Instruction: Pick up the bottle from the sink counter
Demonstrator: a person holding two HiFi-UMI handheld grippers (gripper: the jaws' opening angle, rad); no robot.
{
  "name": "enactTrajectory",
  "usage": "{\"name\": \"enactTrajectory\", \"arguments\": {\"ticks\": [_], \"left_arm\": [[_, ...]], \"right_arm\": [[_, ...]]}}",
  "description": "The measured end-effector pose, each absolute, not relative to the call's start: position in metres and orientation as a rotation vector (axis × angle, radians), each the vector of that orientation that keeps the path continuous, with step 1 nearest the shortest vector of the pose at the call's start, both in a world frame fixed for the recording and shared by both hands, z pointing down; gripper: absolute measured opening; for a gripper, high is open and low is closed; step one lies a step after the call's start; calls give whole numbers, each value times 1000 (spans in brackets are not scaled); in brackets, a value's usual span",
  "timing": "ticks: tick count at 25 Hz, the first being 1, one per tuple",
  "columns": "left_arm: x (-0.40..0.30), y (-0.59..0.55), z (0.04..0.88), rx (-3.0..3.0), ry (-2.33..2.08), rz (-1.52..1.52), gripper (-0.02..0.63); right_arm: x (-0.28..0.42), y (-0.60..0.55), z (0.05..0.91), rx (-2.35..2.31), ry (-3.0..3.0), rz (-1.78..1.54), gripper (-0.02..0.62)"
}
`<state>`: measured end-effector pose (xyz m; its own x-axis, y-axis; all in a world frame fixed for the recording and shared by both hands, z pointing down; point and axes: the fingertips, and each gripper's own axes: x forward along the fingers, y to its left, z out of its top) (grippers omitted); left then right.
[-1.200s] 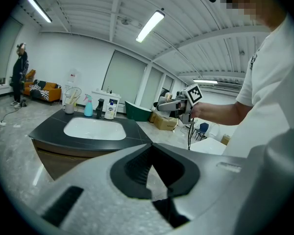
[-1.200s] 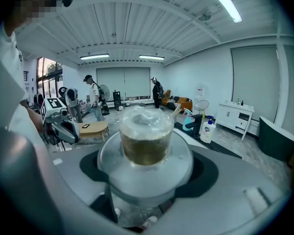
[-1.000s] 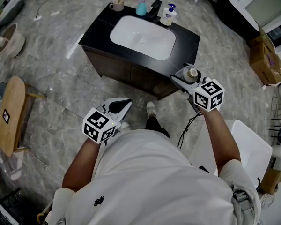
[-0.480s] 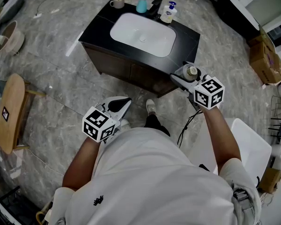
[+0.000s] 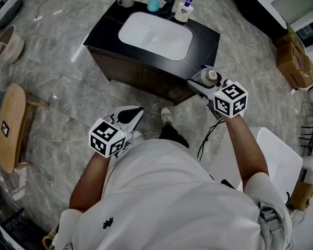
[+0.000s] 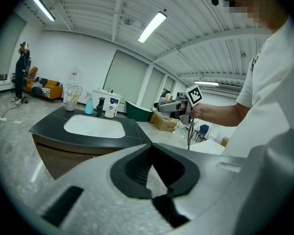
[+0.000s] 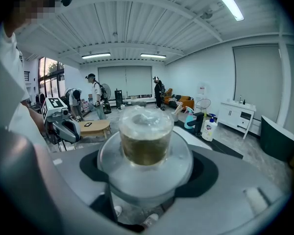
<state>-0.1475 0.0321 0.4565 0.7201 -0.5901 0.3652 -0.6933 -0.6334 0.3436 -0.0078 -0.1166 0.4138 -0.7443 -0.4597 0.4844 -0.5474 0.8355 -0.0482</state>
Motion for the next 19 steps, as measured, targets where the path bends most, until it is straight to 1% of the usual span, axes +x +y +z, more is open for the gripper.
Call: {"name": "enactTrajectory", "arguments": {"ticks": [10, 19], "left_arm": [[-151, 15, 459, 2431, -1026, 306, 6], [-137, -32, 461, 2411, -1037, 312, 6]], "right_arm": [[-7, -138, 421, 712, -2551, 258, 351], [4, -185, 425, 693, -2548, 261, 351]]}}
